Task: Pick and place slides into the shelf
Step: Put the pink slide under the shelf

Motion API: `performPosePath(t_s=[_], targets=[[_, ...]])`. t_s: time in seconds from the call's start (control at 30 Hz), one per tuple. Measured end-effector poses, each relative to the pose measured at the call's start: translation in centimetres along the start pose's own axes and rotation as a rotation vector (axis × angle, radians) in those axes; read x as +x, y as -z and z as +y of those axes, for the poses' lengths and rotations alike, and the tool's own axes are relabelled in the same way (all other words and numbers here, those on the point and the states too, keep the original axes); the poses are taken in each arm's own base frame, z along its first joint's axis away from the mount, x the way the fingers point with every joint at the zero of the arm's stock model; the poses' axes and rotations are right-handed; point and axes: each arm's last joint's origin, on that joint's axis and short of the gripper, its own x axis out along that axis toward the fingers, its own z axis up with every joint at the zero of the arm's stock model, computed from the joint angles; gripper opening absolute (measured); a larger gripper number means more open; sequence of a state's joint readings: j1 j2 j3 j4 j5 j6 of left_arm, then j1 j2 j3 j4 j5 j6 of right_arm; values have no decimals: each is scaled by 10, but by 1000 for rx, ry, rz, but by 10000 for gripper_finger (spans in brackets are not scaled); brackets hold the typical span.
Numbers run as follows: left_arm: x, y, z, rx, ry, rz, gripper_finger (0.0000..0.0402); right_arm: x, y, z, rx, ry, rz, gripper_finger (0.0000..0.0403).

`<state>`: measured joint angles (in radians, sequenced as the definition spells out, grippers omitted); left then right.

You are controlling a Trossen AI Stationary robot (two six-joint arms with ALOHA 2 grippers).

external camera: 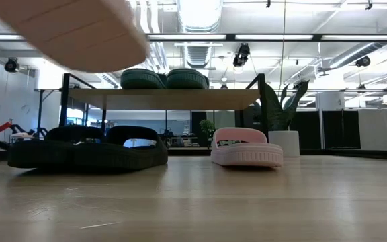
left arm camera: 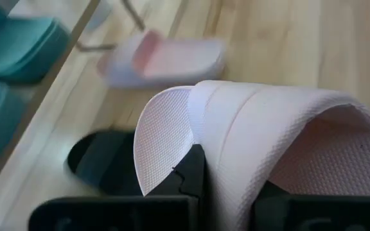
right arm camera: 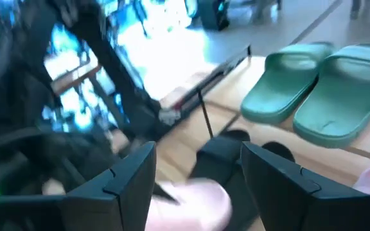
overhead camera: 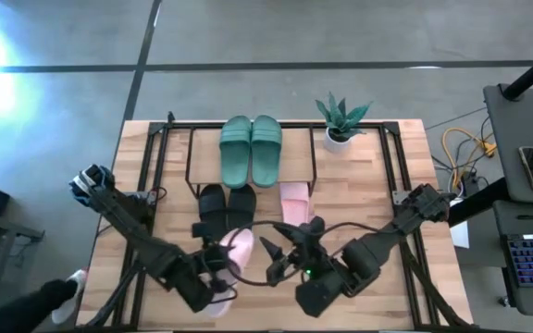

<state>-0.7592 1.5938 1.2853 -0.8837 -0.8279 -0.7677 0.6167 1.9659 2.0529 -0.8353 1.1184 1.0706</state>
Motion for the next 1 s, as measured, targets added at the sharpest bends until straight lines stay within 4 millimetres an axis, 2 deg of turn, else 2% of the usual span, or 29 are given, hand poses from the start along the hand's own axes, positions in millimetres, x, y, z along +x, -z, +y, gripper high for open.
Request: performPosePath(t_s=[0.13, 0.23, 0.4, 0.57, 0.77, 1.0], targets=[[16, -17, -8, -33, 46, -88, 0, -11, -6, -1, 91, 3, -44, 219], [28, -21, -16, -9, 51, -142, 0, -14, -11, -3, 133, -3, -49, 219], [50, -15, -26, 20, -47, -157, 0, -18, -18, -4, 161, -9, -54, 219], [83, -11, -29, 15, -149, -151, 0, -24, -22, -6, 135, -18, -47, 219], [128, -10, -23, -7, -233, -104, 0, -35, -24, -11, 93, -27, -28, 219], [150, -12, -4, -19, -309, -63, 0, -44, -20, -16, 52, -20, -7, 219]])
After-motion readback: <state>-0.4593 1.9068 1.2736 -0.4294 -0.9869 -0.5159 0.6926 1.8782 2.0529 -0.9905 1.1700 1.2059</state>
